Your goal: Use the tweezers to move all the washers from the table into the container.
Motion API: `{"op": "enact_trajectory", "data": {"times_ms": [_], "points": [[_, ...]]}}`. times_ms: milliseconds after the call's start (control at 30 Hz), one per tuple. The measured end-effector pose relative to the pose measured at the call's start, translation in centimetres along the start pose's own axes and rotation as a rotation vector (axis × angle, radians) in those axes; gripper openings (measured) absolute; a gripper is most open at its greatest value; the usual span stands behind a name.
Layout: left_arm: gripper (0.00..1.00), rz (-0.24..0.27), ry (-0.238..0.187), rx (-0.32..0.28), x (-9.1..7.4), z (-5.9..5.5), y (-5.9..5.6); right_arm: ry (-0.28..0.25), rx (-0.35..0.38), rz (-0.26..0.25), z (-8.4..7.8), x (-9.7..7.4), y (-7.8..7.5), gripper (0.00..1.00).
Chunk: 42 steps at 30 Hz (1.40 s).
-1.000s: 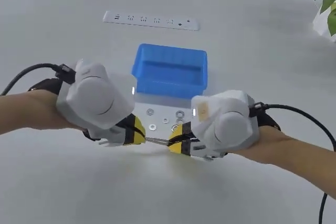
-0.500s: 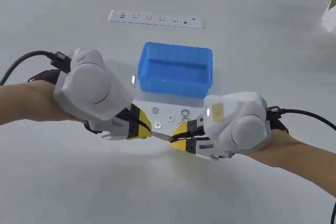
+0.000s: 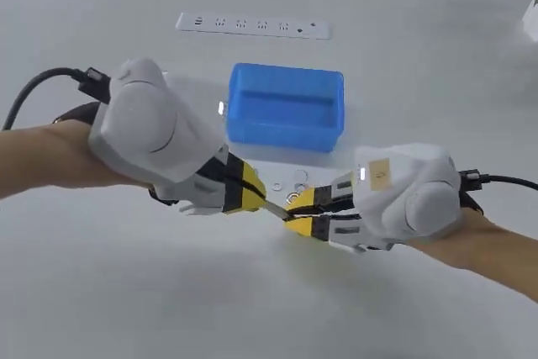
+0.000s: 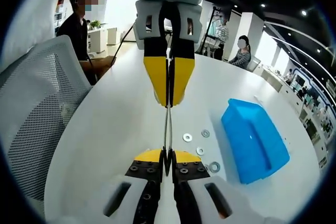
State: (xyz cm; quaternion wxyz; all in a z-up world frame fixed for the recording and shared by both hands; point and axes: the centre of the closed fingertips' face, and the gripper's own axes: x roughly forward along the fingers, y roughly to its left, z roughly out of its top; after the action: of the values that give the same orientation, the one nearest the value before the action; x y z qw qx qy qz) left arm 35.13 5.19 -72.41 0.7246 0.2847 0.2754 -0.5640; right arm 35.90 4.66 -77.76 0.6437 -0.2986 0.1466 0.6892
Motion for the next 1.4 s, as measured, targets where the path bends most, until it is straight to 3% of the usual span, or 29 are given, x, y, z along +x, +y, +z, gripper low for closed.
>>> {"op": "enact_trajectory", "data": {"times_ms": [467,700,1000,1267,1400], "points": [[0.04,0.0,-0.114,0.012,1.4,3.4,0.1,-0.006,0.021,0.0,-0.4,-1.1,-0.2,0.08],[0.04,-0.005,-0.136,0.02,1.9,4.2,-0.1,-0.021,0.071,0.012,-0.5,-1.2,-0.3,0.09],[0.04,-0.012,-0.155,-0.001,2.6,5.0,0.4,-0.022,0.04,0.01,-0.6,-1.2,-0.4,0.08],[0.04,-0.006,-0.155,0.049,3.2,5.5,-0.5,-0.011,0.006,0.012,-0.8,-1.4,-0.1,0.07],[0.05,0.01,-0.162,0.053,3.2,5.6,-0.4,-0.008,0.0,0.016,-0.9,-1.5,-0.1,0.07]]}}
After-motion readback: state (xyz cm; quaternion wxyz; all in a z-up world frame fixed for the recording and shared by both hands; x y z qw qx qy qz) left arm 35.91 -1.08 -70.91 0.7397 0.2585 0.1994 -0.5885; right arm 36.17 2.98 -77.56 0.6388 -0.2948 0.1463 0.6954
